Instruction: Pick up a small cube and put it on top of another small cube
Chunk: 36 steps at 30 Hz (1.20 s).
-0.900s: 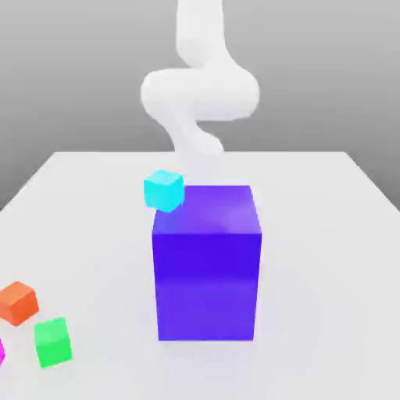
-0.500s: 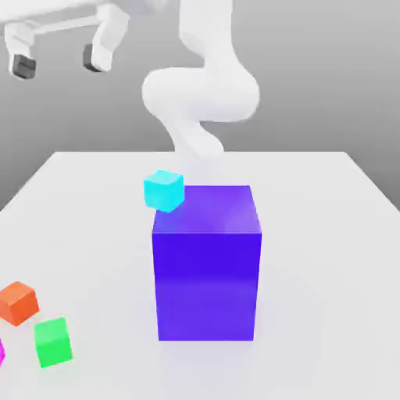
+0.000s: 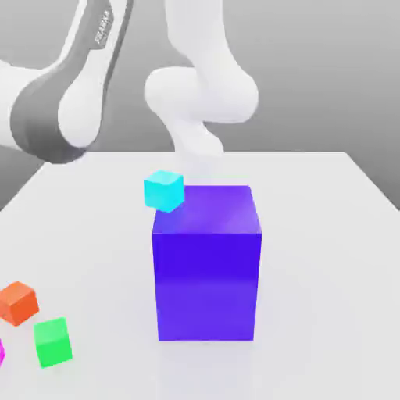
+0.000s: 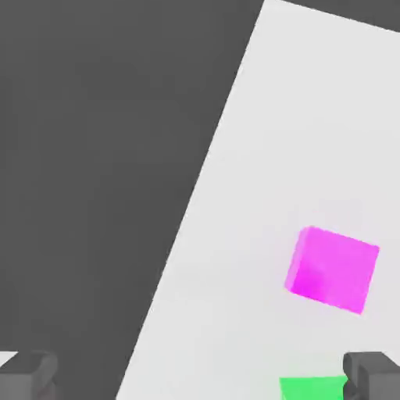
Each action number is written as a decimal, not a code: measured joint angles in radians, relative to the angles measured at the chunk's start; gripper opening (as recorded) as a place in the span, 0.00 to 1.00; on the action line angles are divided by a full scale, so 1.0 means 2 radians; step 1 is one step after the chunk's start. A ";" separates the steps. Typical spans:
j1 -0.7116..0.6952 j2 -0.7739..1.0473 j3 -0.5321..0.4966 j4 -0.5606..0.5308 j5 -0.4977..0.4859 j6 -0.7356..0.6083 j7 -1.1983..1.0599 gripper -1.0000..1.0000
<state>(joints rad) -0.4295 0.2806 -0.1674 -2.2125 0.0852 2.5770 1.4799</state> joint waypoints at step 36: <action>0.013 -0.004 0.022 -0.138 0.002 0.091 0.017 1.00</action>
